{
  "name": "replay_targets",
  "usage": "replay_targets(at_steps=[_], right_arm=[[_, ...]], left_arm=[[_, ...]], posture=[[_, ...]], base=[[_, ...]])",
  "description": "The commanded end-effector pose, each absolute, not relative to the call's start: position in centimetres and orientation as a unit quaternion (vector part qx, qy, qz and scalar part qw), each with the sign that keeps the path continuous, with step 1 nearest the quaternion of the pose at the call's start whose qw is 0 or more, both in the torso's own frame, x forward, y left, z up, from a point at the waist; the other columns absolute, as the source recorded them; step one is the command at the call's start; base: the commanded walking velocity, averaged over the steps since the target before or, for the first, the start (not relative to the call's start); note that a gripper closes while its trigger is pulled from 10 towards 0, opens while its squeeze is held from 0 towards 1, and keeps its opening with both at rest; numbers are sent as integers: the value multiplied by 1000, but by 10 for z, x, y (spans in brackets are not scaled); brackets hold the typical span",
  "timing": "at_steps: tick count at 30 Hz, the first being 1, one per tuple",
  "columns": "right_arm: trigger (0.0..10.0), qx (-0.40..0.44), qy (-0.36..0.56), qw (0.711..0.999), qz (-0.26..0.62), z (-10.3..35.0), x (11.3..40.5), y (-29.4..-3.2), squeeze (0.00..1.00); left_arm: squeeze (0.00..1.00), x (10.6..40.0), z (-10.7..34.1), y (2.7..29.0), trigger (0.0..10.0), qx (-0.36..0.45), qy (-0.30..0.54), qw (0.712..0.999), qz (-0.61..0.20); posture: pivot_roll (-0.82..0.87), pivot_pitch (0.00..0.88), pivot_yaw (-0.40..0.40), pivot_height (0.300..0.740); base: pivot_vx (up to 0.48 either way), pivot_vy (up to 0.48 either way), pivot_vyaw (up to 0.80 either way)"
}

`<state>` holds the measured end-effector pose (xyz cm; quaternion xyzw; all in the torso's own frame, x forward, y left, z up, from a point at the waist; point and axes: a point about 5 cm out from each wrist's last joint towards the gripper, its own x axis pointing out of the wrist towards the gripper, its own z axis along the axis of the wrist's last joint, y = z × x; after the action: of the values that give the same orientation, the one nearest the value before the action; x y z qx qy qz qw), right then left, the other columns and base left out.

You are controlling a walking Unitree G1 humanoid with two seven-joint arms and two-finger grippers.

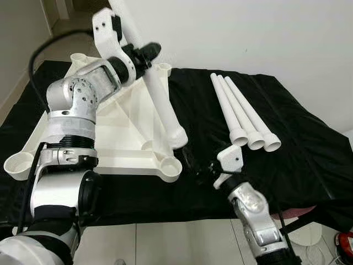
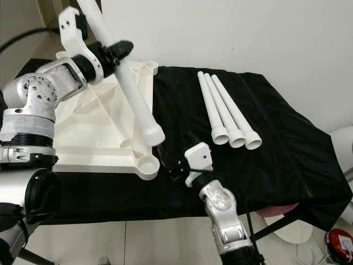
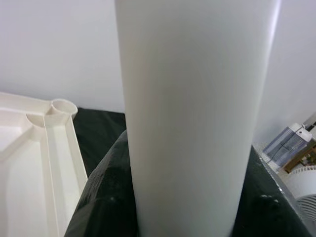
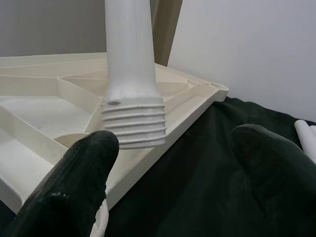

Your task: Building children table

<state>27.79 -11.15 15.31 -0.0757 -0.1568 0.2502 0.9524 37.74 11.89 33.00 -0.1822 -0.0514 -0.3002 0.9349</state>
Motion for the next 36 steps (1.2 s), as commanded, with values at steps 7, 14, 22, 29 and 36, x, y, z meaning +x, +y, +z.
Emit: replay_targets(at_steps=[7,14,22,29,36], right_arm=[[10000,-67,-144,951,264,179,288,-103,0],[10000,-72,-143,947,278,193,298,-94,0],[10000,-83,-119,953,266,202,314,-85,0],[10000,-94,-106,956,256,203,320,-81,0],[10000,-108,-95,962,232,202,329,-78,0]], left_arm=[[0,359,333,94,10000,-130,-99,936,-311],[0,350,332,75,10000,-96,-123,938,-309],[0,333,332,48,10000,-44,-155,936,-314],[0,328,333,39,10000,-35,-162,933,-320],[0,320,336,27,10000,-32,-173,930,-323]], posture=[[10,0,-81,740],[14,0,-90,740],[24,0,-96,740],[28,0,-98,740],[33,0,-100,740]], base=[[0,0,0],[0,0,0],[0,0,0],[0,0,0],[0,0,0]])
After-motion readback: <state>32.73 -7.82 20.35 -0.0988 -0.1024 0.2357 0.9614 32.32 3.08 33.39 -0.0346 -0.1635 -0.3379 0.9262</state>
